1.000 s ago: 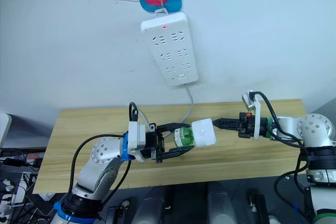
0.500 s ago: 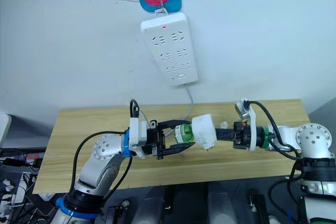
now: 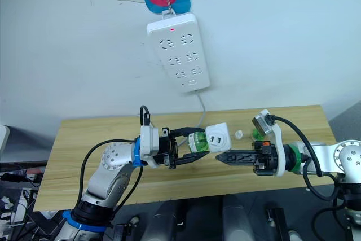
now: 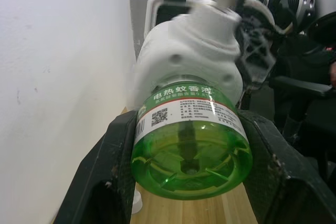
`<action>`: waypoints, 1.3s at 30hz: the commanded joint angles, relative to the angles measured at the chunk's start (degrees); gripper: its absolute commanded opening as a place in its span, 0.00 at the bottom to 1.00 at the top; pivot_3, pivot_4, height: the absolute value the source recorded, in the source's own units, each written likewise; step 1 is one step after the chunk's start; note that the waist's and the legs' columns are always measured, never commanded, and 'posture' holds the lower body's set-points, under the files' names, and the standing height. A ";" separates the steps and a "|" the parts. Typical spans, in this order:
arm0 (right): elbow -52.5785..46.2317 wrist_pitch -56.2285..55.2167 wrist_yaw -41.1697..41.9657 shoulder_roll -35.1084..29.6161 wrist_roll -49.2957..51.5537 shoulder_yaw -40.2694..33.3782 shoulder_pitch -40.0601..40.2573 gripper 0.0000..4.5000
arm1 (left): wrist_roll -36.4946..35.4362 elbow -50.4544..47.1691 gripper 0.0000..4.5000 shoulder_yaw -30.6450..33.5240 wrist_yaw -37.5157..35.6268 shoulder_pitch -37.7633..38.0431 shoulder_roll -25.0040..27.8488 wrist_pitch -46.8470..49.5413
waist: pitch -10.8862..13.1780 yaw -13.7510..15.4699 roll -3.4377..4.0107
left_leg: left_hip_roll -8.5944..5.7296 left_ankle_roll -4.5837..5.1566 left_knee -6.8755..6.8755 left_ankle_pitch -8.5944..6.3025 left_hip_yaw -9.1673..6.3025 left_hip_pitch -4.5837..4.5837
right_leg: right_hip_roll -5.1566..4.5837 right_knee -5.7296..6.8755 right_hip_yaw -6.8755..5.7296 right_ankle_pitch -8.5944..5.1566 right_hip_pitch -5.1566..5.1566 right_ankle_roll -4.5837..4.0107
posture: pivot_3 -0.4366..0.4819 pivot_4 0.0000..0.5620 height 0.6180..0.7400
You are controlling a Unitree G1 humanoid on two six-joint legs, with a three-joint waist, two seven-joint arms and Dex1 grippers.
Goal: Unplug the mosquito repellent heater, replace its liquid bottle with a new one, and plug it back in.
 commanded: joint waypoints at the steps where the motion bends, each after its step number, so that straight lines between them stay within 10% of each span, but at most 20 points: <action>1: -3.21 -2.25 2.91 -1.55 1.96 0.83 -0.62 0.01 | -0.03 -0.60 0.50 -0.04 0.00 0.09 -0.51 -1.36 | 0.00 0.00 0.00 | 0.00 0.00 0.00 0.00 0.00 0.00 | 0.00 -0.01 0.00 0.00 0.00 0.00 | 0.39 0.53 1.00; 11: -2.95 -5.00 5.16 -3.59 1.96 3.68 -10.63 0.01 | 0.01 -0.42 0.50 0.01 -0.51 0.35 -0.27 -1.42 | 0.00 -0.01 0.00 | 0.01 0.00 -0.01 0.00 -0.02 0.00 | -0.01 -0.04 -0.02 0.00 0.00 0.00 | 0.38 0.53 1.00; 24: 5.79 -11.80 -17.14 4.00 -1.90 5.80 -19.23 0.01 | -0.42 -2.02 0.50 -0.54 -0.65 1.56 -0.09 -0.91 | 0.00 -0.03 0.00 | 0.00 -0.01 -0.01 0.01 0.01 -0.02 | -0.05 -0.02 0.02 0.00 -0.03 -0.01 | 0.39 0.50 1.00; 39: 3.02 -4.31 -4.71 5.54 -17.14 5.21 -11.63 0.01 | -2.17 -4.19 0.50 0.62 -0.05 1.41 -0.23 1.90 | -0.01 0.01 0.01 | 0.00 0.00 -0.01 0.00 0.01 -0.02 | -0.04 -0.01 0.02 0.00 -0.05 -0.01 | 0.41 0.51 1.00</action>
